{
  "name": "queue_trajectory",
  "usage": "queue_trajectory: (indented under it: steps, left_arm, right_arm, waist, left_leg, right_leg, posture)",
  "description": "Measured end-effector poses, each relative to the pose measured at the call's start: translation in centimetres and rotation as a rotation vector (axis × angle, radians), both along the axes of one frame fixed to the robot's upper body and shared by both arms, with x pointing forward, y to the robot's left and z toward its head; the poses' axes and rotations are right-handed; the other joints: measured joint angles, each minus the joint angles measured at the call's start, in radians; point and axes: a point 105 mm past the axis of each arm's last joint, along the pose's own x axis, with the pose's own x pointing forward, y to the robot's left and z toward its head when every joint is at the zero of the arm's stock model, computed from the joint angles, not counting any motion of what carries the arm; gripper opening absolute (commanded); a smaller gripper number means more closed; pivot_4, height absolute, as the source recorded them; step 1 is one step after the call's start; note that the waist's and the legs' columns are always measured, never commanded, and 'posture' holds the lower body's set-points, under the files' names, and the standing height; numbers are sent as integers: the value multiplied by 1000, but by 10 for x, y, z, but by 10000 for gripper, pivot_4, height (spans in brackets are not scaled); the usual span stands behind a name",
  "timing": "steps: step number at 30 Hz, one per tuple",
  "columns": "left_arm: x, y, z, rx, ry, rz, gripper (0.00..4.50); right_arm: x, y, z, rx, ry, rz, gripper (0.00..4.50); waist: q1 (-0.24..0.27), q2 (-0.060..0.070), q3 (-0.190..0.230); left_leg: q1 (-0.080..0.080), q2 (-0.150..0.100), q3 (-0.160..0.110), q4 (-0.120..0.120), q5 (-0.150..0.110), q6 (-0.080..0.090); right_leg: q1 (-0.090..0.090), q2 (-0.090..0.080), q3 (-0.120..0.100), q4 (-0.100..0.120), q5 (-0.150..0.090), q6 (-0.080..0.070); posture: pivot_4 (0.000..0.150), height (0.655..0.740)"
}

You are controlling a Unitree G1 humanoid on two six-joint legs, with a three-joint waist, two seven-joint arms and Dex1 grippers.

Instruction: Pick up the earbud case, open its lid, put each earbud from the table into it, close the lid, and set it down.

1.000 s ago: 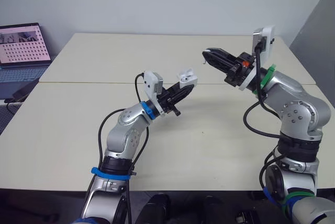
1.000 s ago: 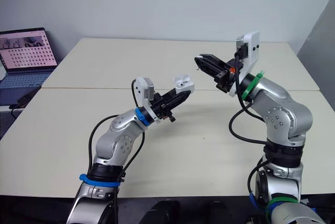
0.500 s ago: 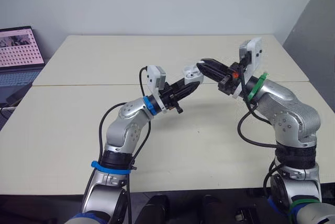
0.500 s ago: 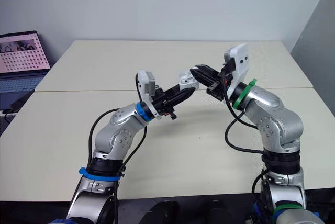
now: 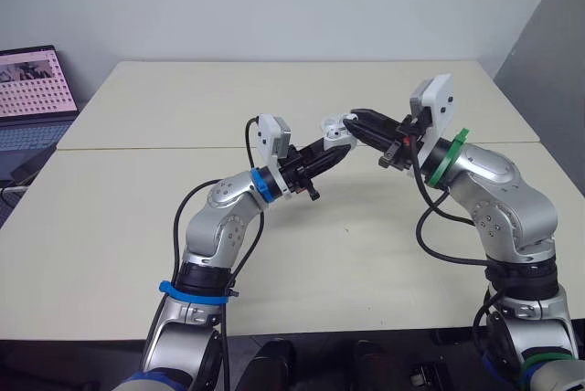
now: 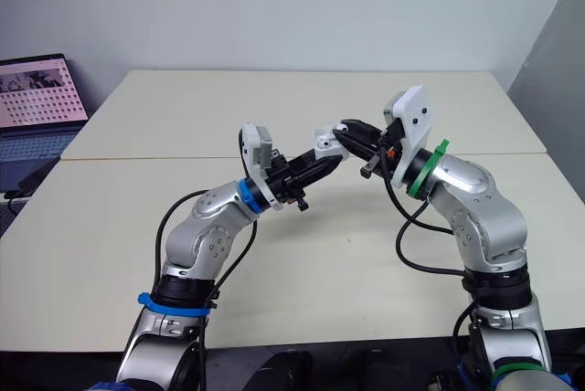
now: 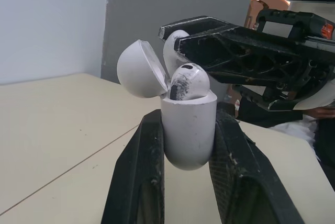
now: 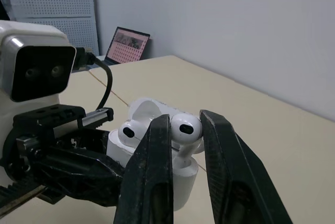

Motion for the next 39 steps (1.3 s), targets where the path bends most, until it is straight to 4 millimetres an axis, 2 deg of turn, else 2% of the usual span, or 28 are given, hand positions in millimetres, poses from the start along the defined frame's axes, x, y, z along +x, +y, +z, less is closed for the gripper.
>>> queue_trajectory:
  steps: [2,9,14,17,19,21,22,25,27,29,31,36,39]
  left_arm:
    - [0,-1,0,1,0,-3,7521]
    - [0,0,-1,0,-2,2,7521]
    - [0,0,0,2,-5,2,7521]
    - [0,1,-1,11,-9,4,7521]
    - [-1,2,-3,34,-24,-3,7521]
    - [-4,1,-6,73,-40,-27,7521]
    - [-6,0,-9,97,-53,-46,7521]
    - [-11,-2,-13,144,-81,-89,7521]
    - [-15,-9,-16,176,-95,-131,7521]
    - [-17,-15,-17,211,-126,-154,7521]
    - [-16,-17,-19,251,-156,-155,7521]
    - [-13,-21,-32,341,-192,-141,7521]
    - [-12,-22,-35,358,-201,-136,7521]
  right_arm:
    - [-1,0,-2,-13,-11,0,4209]
    - [-8,3,-6,-48,-18,33,28507]
    - [-14,-2,4,34,42,73,28507]
    - [-14,-16,26,118,61,58,28507]
    - [-10,-32,48,193,61,12,28507]
    - [2,-47,53,186,91,-68,28507]
    - [11,-56,47,168,125,-116,28507]
    - [31,-68,19,105,245,-206,22285]
    - [40,-69,0,64,320,-239,14937]
    - [43,-62,-16,4,370,-230,7324]
    - [42,-51,-22,-50,389,-195,240]
    - [34,-30,-11,-112,371,-118,240]
    - [25,-23,-12,-151,390,-81,240]
  waist:
    - [0,0,0]
    - [2,0,0]
    - [2,0,0]
    - [3,0,0]
    - [3,0,0]
    - [3,0,0]
    - [3,0,0]
    - [2,0,0]
    - [2,0,0]
    - [2,0,0]
    - [1,0,0]
    - [2,0,0]
    - [2,0,0]
  left_leg:
    - [0,0,0,0,0,0]
    - [0,0,0,0,0,0]
    - [0,0,0,0,0,0]
    - [0,0,0,0,0,0]
    - [0,0,0,0,0,0]
    - [0,0,0,-1,0,0]
    - [0,0,0,-1,0,0]
    - [0,0,1,-1,0,0]
    - [0,0,1,-1,0,0]
    - [0,1,1,-1,0,0]
    - [0,1,1,-1,0,0]
    - [0,0,1,-1,0,0]
    - [0,0,0,-1,0,0]
  right_leg:
    - [0,0,0,0,0,0]
    - [0,0,0,0,0,0]
    - [0,0,0,0,0,0]
    - [0,0,0,0,0,0]
    - [0,0,0,0,0,0]
    - [0,0,0,-1,0,0]
    - [0,0,0,-1,0,0]
    - [0,0,1,-1,0,0]
    - [0,0,1,-1,0,0]
    - [0,0,1,-1,0,-1]
    - [0,0,1,-1,0,0]
    - [0,0,0,-1,0,0]
    - [0,0,0,-1,0,0]
  posture:
    - [1500,7400]
    - [1500,7400]
    - [1500,7400]
    - [1500,7400]
    - [1500,7400]
    - [1500,7400]
    - [1500,7400]
    - [1500,7400]
    - [1500,7400]
    - [1500,7400]
    - [1500,7400]
    - [1500,7400]
    - [1500,7400]
